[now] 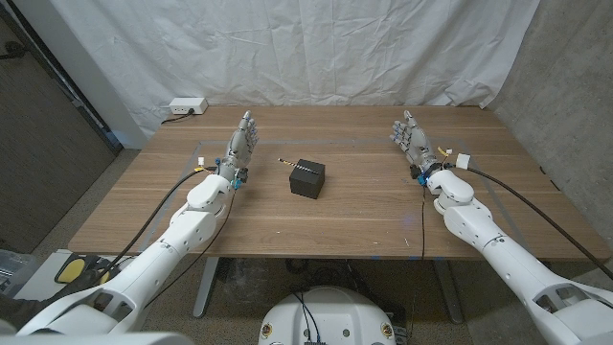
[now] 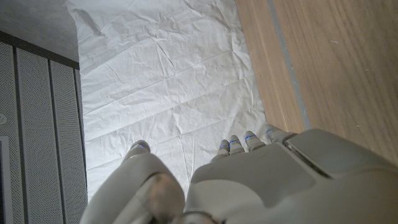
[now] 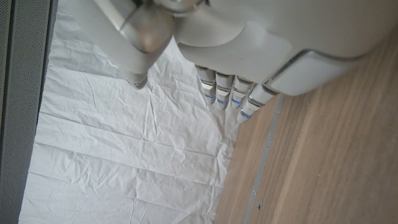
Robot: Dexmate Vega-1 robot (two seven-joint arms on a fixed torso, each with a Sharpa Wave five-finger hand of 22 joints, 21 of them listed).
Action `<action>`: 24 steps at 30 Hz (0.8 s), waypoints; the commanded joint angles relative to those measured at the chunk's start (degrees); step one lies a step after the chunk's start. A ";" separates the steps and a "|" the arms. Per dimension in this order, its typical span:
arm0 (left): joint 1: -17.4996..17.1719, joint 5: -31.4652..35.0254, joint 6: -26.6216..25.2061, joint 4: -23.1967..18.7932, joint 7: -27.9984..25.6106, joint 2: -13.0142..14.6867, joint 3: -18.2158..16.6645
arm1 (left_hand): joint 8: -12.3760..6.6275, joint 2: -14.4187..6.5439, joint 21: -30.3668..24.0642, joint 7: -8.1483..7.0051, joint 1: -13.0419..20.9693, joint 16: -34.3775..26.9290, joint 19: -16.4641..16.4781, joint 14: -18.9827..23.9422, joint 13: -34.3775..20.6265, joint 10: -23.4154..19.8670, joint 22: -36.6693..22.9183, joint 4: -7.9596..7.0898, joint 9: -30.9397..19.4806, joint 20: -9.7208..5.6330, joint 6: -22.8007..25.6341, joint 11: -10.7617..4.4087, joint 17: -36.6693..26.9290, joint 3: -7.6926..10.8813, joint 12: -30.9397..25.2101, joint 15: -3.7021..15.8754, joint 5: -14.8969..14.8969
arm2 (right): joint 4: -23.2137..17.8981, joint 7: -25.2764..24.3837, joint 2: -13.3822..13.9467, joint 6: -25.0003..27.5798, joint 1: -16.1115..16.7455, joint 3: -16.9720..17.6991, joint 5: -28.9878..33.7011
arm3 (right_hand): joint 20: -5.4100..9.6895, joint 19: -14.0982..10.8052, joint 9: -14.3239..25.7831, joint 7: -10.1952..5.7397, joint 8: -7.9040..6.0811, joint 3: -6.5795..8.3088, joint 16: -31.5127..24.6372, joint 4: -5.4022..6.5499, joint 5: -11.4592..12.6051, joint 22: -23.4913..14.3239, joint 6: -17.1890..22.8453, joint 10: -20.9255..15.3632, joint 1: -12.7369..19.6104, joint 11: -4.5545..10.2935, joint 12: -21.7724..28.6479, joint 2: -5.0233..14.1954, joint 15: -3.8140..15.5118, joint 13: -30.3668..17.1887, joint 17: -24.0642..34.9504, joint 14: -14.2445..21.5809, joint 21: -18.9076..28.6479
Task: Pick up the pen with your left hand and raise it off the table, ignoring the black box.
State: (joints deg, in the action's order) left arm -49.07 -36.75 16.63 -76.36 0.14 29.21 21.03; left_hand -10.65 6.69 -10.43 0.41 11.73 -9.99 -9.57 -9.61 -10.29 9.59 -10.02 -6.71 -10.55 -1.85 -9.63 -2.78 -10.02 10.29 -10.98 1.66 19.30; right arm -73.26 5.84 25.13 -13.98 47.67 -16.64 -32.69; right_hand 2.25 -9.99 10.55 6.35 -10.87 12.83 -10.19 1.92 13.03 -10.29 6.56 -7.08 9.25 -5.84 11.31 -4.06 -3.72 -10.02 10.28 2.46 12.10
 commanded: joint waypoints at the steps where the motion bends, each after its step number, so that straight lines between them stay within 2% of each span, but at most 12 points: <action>1: -1.10 0.18 -0.93 -2.89 -1.38 0.87 -0.36 | -0.51 -0.40 -0.60 0.17 1.02 -0.60 -0.25 -2.99 -0.23 1.59 -0.14 0.37 -0.15 -5.52 -3.85 0.09 -0.17 0.50 -0.42 -0.24 0.46 | 0.84 10.81 -13.38 5.79 0.60 15.80 15.23 | 0.51 -0.34 0.22 0.04 -0.38 0.26 -0.41 -0.08 0.35 -0.20 0.66 -0.76 0.27 0.06 0.35 0.18 -0.39 -0.27 0.19 0.27 0.21; 6: -1.29 0.28 -0.41 -3.16 -1.36 1.10 -0.65 | -0.64 -0.57 -0.69 0.21 1.29 -0.65 -0.07 -2.79 -0.23 1.23 -0.14 0.49 -0.14 -5.49 -3.56 0.18 -0.16 0.52 -0.56 -0.20 0.60 | 0.01 13.57 -17.76 7.27 0.90 20.68 20.59 | 0.63 -0.50 0.22 0.05 -0.42 0.19 -0.49 -0.11 0.39 -0.21 0.78 -0.93 0.26 0.15 0.42 0.18 -0.31 -0.27 0.19 0.48 0.22; 12: -1.31 -0.10 -0.07 -3.45 -1.00 1.32 -1.10 | -1.11 -1.04 -1.06 0.11 2.01 -1.02 0.89 -1.51 -0.24 0.01 -0.13 0.80 -0.14 -5.49 -2.18 0.28 -0.17 0.60 -0.98 -0.13 0.97 | -1.93 15.51 -21.62 8.52 1.62 24.72 25.03 | 0.64 -0.59 0.22 0.06 -0.41 0.13 -0.50 -0.14 0.42 -0.22 0.80 -1.03 0.24 0.10 0.45 0.18 -0.36 -0.27 0.20 0.52 0.22; 17: -1.13 -0.28 -0.30 -3.64 -0.28 1.96 -1.28 | -1.20 -1.33 -1.16 0.17 2.37 -1.09 1.22 -1.08 -0.24 -0.54 -0.13 0.93 -0.14 -5.28 -1.79 0.27 -0.17 0.68 -1.15 -0.20 1.13 | -2.64 16.57 -24.18 8.74 1.93 26.87 27.41 | 0.56 -0.57 0.22 -0.07 -0.49 0.11 -0.51 -0.16 0.45 -0.22 1.03 -1.12 0.25 0.01 0.47 0.22 -0.35 -0.27 0.20 0.55 0.18; 24: -1.45 -0.76 0.30 -3.36 0.45 2.45 -1.87 | -1.33 -1.71 -1.22 0.33 2.85 -1.15 1.48 -0.56 -0.25 -1.12 -0.13 1.11 -0.14 -5.07 -1.25 0.11 -0.18 0.79 -1.29 -0.29 1.32 | -3.24 17.61 -26.37 8.29 2.08 28.59 29.73 | 0.53 -0.53 0.22 -0.12 -0.50 0.10 -0.50 -0.19 0.48 -0.24 1.09 -1.17 0.28 0.01 0.48 0.29 -0.31 -0.27 0.20 0.55 0.13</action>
State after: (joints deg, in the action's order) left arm -50.22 -36.85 16.36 -79.63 -0.45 30.86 19.93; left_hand -11.53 5.22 -11.26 0.41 13.81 -10.89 -8.28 -9.60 -10.29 8.85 -10.01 -6.00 -10.54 -1.86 -9.62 -2.47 -10.02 11.00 -11.87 1.66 20.37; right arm -74.97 20.65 4.38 -6.06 49.17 6.96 -8.18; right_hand 2.25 -9.98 10.54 6.45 -10.87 12.82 -10.40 1.92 13.03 -10.28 7.08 -7.69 9.25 -5.82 11.31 -4.07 -4.01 -10.01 10.27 2.77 12.09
